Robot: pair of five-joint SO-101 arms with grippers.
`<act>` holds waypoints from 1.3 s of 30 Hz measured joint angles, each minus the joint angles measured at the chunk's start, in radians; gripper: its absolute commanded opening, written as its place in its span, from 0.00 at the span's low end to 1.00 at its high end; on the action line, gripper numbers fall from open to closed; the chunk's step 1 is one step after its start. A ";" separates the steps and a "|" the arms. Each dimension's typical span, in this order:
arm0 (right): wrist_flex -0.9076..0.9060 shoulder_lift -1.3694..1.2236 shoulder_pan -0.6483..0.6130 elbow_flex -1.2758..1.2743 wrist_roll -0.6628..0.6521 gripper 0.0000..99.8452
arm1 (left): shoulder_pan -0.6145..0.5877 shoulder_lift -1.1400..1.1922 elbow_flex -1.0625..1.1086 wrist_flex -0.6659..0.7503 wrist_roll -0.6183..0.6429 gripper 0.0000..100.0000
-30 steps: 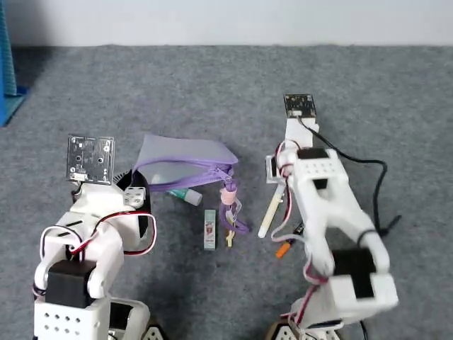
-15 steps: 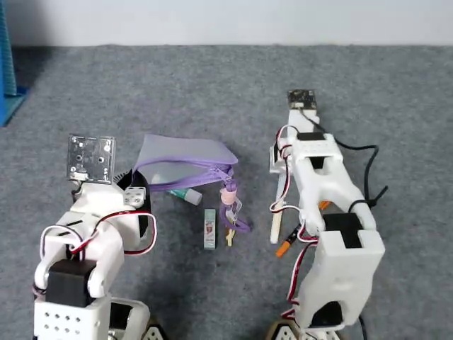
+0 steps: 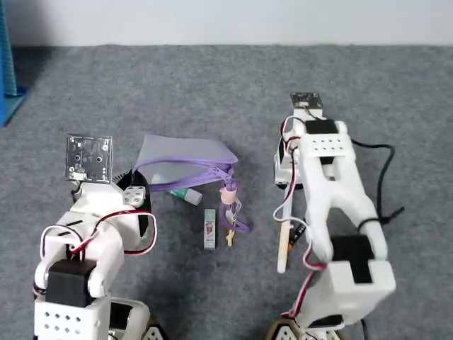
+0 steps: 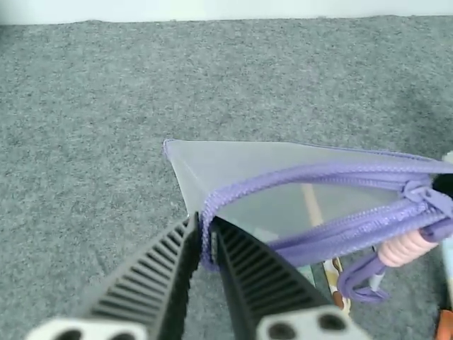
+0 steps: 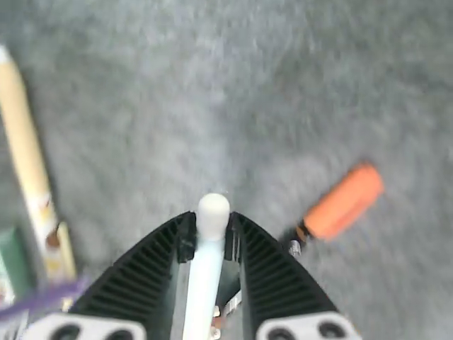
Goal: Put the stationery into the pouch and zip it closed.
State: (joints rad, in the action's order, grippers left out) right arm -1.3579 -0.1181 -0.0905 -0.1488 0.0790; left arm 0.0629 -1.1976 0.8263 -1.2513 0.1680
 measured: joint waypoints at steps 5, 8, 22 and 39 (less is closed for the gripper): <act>-0.146 0.135 -0.003 0.000 0.000 0.01 | 0.000 0.005 -0.006 0.000 0.000 0.01; -0.212 0.212 -0.025 0.000 0.000 0.01 | 0.000 0.012 -0.037 -0.015 0.000 0.01; -0.373 0.508 -0.152 0.000 0.000 0.01 | 0.000 0.012 -0.101 -0.094 0.000 0.01; -0.290 0.881 -0.328 0.000 0.002 0.01 | 0.052 0.302 -0.276 -0.166 0.000 0.01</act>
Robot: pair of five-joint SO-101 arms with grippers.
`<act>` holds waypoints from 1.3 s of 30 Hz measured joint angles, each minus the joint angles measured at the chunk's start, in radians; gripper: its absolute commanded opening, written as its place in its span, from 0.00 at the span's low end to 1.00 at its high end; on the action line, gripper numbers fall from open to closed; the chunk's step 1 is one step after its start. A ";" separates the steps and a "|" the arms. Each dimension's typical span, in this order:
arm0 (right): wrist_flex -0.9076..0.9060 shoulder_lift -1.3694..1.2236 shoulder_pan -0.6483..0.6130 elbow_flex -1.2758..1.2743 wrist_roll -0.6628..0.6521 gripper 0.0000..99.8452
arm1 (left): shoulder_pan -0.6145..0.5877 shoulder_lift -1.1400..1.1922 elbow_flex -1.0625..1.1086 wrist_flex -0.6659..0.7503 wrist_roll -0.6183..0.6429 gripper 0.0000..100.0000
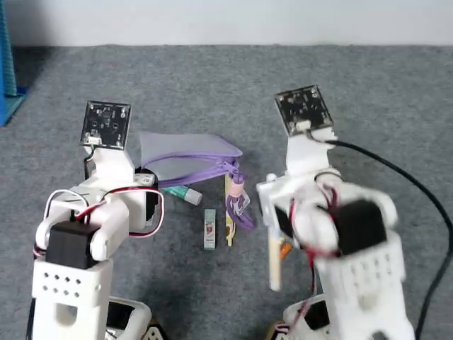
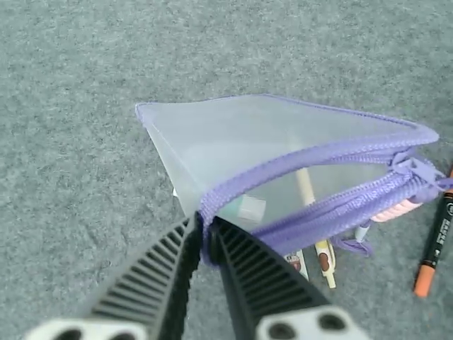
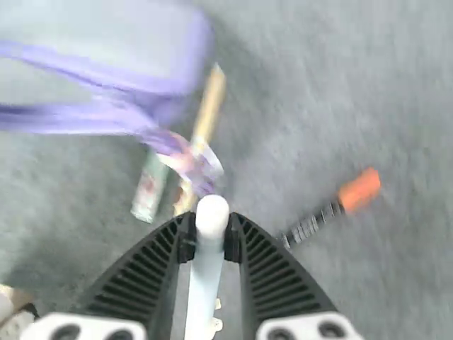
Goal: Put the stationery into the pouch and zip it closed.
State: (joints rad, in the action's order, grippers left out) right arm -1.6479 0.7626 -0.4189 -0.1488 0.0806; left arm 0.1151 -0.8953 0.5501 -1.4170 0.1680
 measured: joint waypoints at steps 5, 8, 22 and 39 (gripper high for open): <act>0.149 0.143 -0.117 0.000 0.000 0.01 | 0.002 0.003 0.000 0.000 0.000 0.01; 0.242 0.181 -0.167 0.000 0.000 0.01 | 0.002 0.003 0.000 0.000 0.000 0.01; 0.595 0.192 -0.258 0.000 0.000 0.01 | 0.002 0.003 0.000 0.000 0.000 0.01; 1.290 0.683 -0.229 -0.804 -0.198 0.01 | 0.002 0.003 0.000 -0.020 0.000 0.01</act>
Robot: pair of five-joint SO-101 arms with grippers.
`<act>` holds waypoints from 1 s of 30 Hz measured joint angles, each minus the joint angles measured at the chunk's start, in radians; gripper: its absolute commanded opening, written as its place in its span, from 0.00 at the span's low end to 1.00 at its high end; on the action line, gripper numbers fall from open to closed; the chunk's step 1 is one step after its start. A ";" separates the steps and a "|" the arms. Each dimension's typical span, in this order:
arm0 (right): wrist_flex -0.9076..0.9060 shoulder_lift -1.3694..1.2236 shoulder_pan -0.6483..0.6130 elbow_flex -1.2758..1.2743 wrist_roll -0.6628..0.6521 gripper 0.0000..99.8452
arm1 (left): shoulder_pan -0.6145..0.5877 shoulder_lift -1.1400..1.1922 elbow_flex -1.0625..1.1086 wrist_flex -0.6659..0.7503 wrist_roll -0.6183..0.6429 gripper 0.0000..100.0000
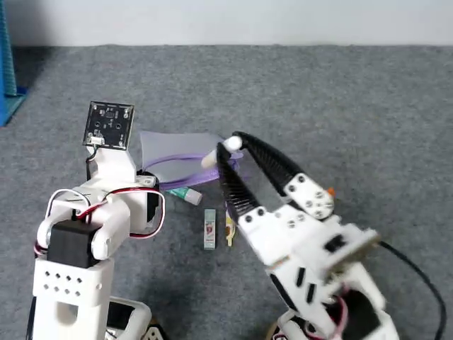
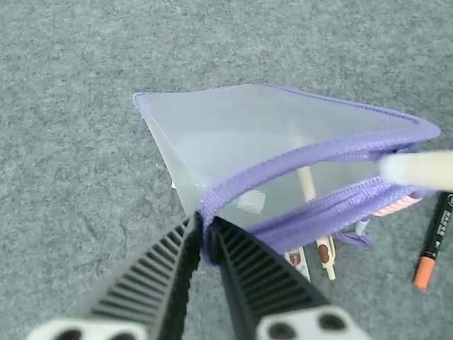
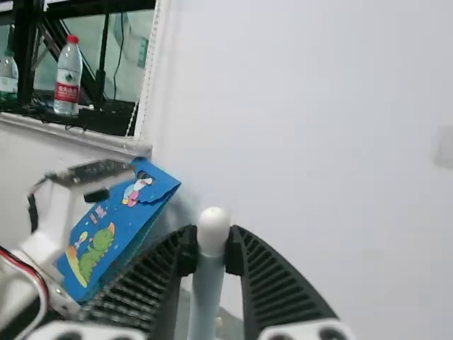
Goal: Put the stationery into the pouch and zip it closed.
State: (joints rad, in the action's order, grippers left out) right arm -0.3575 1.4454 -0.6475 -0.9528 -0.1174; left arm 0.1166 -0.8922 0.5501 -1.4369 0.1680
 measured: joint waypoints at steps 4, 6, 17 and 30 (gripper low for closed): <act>0.051 0.023 -0.035 -0.029 0.000 0.01 | 0.000 0.000 0.000 0.000 0.000 0.01; 0.063 0.023 -0.066 -0.051 0.002 0.01 | 0.000 0.000 0.000 0.000 0.000 0.01; 0.313 0.015 -0.084 -0.368 -0.035 0.02 | 0.000 0.000 0.000 0.000 0.000 0.01; -0.212 0.015 -0.041 -0.196 0.146 0.24 | 0.000 0.002 0.000 0.000 0.014 0.01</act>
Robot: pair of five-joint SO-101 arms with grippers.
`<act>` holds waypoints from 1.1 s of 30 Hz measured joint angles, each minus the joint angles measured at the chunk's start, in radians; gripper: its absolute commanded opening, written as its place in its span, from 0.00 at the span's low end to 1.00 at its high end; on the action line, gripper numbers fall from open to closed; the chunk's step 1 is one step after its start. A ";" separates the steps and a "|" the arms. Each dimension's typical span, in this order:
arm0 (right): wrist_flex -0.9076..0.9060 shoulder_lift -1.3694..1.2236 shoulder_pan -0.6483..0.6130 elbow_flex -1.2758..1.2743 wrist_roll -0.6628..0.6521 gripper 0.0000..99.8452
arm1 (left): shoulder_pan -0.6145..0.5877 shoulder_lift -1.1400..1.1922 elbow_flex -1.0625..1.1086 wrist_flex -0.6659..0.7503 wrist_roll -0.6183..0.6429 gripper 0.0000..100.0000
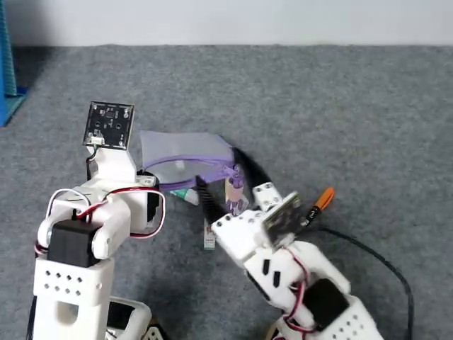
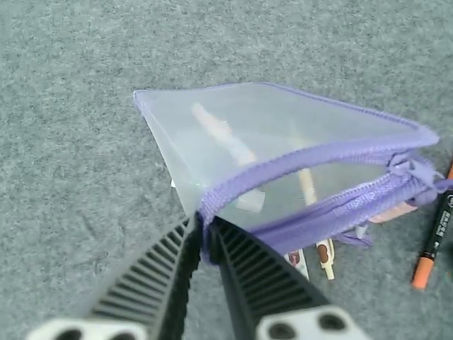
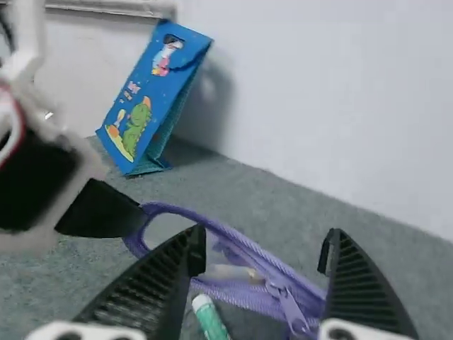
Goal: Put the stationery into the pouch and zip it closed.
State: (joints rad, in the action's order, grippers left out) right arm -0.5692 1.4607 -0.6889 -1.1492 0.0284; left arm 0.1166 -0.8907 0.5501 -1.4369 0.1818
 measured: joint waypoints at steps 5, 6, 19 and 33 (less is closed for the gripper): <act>-0.247 0.005 0.074 0.114 0.109 0.22 | 0.000 0.000 0.000 0.000 0.011 0.01; -0.295 0.005 0.089 0.126 0.126 0.22 | 0.000 0.000 0.000 0.000 0.011 0.01; -0.663 -0.285 0.407 0.181 0.345 0.23 | 0.000 0.000 0.000 0.000 0.011 0.01; -0.414 -0.852 0.672 0.261 0.370 0.22 | 0.000 0.000 0.000 0.000 0.011 0.01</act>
State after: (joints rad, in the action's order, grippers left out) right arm -0.9835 0.6091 -0.0169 -0.8884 0.3982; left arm 0.1166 -0.8907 0.5501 -1.4369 0.1926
